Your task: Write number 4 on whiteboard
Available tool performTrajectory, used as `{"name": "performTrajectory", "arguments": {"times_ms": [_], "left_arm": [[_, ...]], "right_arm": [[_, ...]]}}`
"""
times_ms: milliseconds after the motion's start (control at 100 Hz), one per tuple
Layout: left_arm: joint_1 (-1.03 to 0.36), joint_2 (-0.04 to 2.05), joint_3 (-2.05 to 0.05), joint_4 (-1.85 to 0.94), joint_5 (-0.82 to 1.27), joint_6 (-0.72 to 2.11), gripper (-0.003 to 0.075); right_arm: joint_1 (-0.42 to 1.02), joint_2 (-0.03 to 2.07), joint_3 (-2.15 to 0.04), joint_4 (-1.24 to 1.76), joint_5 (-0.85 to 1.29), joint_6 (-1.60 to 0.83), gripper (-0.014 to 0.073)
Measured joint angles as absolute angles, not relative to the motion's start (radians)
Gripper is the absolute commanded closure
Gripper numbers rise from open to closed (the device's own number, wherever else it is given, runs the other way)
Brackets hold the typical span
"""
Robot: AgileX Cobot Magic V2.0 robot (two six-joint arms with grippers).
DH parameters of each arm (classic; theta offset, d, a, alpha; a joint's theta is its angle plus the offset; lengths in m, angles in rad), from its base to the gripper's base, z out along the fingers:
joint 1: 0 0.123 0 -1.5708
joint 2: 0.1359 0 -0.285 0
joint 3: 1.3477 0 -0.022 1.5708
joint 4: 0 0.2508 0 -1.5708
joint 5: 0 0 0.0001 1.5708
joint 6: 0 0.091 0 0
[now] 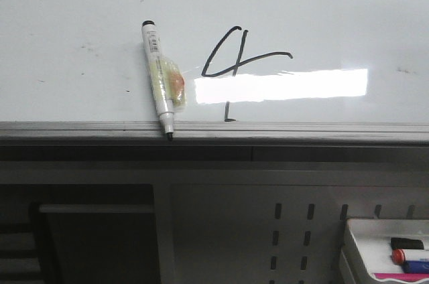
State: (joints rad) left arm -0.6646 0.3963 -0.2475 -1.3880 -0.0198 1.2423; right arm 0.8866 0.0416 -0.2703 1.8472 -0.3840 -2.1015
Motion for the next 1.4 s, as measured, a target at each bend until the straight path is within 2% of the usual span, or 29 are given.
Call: {"name": "performTrajectory", "arguments": {"times_ms": [810,950,1170,1260,1400], "left_arm": [[-0.657,0.309,-0.229,-1.357,0.0,1.242,0.0741],[-0.588,0.202,-0.207,-1.035,0.019,1.106,0.0741],[-0.369,0.05,-0.086,-0.202,0.063,0.312,0.0741],[-0.291,0.021,-0.023,-0.087,0.08,0.16,0.0741],[-0.223,-0.006,0.004,-0.025,0.102,0.102,0.0741]], "right_arm": [[0.887,0.021,-0.269,1.847,-0.389,-2.101,0.0658],[0.887,0.021,-0.269,1.847,-0.39,-2.101,0.0658],[0.887,0.021,-0.269,1.847,-0.391,-2.101,0.0658],[0.887,0.021,-0.269,1.847,-0.391,-2.101,0.0658],[0.887,0.021,-0.269,1.847,-0.393,-2.101,0.0658]]}}
